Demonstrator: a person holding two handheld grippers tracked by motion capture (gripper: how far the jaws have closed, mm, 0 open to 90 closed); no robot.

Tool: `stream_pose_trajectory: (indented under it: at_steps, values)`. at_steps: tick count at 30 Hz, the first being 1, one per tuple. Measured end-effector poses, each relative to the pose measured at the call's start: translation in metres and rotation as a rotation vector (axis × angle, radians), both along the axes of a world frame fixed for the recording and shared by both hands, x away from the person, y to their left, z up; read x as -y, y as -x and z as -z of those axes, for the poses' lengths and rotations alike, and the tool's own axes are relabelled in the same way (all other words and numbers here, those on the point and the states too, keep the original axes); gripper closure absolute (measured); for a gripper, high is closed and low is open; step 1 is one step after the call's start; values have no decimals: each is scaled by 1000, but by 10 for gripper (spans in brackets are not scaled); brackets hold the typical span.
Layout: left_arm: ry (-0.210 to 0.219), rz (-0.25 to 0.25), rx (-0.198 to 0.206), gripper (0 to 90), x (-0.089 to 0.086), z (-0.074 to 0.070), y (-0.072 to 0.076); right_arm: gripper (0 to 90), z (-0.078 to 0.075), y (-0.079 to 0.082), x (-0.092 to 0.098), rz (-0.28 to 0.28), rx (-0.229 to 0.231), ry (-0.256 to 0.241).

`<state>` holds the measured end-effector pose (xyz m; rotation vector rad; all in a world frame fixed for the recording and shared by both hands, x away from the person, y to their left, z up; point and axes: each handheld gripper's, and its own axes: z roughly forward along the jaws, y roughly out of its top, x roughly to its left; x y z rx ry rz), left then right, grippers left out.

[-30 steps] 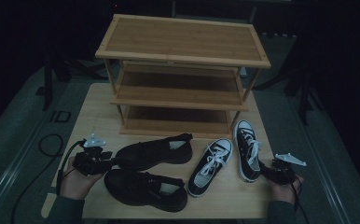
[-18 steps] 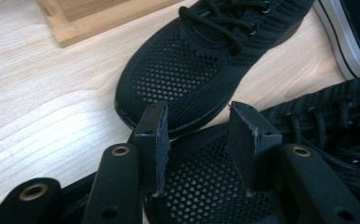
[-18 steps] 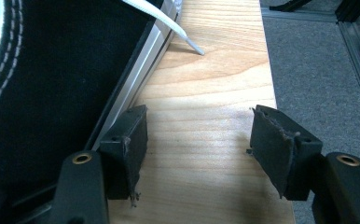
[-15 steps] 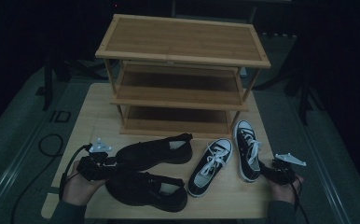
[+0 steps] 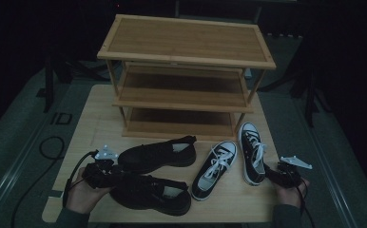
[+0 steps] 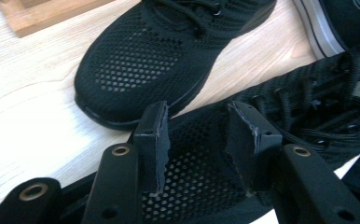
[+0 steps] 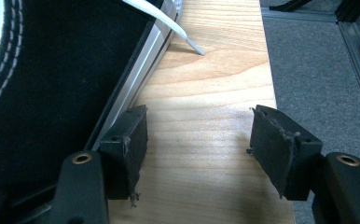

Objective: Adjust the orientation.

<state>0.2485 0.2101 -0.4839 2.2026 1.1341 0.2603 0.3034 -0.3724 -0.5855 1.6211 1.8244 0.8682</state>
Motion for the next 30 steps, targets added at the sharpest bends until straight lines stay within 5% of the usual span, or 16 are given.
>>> stream_pose_trajectory:
  at_steps: [12, 19, 22, 24, 26, 30]
  values:
    - [0, 27, -4, 583, 6, -2, 9, 361, 0, 0, 0, 0, 0, 0]
    - [-22, 36, -44, 601, 9, 6, 12, 361, 0, 0, 0, 0, -1, -1]
    - [-26, 31, -56, 646, 8, 9, 14, 361, 0, 0, 0, 0, -1, 0]
    - [-21, 38, -60, 800, 7, 9, 16, 361, 0, 0, 0, 0, 0, 0]
    - [-39, 40, -61, 860, 6, 9, 17, 361, 0, 0, 0, 0, 0, 0]
    - [-53, 24, -44, 883, 4, 9, 19, 361, 0, 0, 0, 0, 0, -1]
